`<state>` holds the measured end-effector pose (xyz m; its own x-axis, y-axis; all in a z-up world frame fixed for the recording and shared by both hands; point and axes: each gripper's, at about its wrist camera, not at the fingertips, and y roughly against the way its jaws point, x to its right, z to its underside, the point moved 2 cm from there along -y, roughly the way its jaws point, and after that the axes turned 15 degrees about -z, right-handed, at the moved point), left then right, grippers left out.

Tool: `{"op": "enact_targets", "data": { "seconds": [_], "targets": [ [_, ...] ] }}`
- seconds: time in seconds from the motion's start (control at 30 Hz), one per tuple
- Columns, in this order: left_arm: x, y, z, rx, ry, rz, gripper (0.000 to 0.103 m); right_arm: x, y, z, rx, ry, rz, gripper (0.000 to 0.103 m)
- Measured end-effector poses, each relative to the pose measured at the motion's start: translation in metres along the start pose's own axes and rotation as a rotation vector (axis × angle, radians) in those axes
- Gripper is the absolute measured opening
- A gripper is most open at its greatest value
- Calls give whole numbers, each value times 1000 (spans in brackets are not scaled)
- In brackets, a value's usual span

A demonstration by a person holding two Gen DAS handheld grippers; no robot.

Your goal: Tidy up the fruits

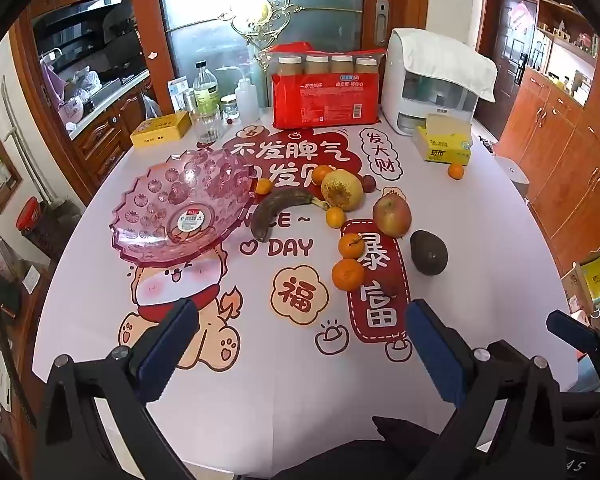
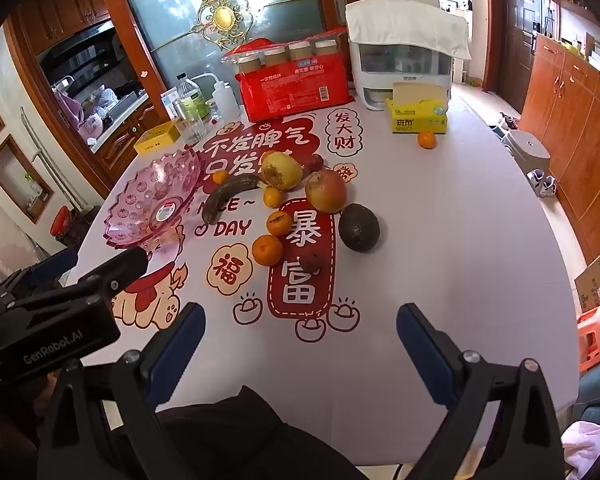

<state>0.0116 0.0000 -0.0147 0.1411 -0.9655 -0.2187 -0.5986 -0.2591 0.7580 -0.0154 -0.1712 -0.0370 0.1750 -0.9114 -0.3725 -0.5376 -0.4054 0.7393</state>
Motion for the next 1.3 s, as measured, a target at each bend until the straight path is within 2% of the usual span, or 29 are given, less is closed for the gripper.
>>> {"op": "enact_targets", "data": {
  "seconds": [0.17,0.63,1.13,1.3],
  "targets": [
    [3,-2,-1,-18,-12,-1,102,0,0,0,-6,-3,3,97],
    [5,-3,1,-6,2,-9,102,1,-2,1,-5,-5,3,97],
    [-6,1,0,-2,14,-10,102,7,1,-7,-6,-7,-7,97],
    [-7,1,1,-3,13,-10,102,4,-3,1,-8,-9,-11,97]
  ]
}}
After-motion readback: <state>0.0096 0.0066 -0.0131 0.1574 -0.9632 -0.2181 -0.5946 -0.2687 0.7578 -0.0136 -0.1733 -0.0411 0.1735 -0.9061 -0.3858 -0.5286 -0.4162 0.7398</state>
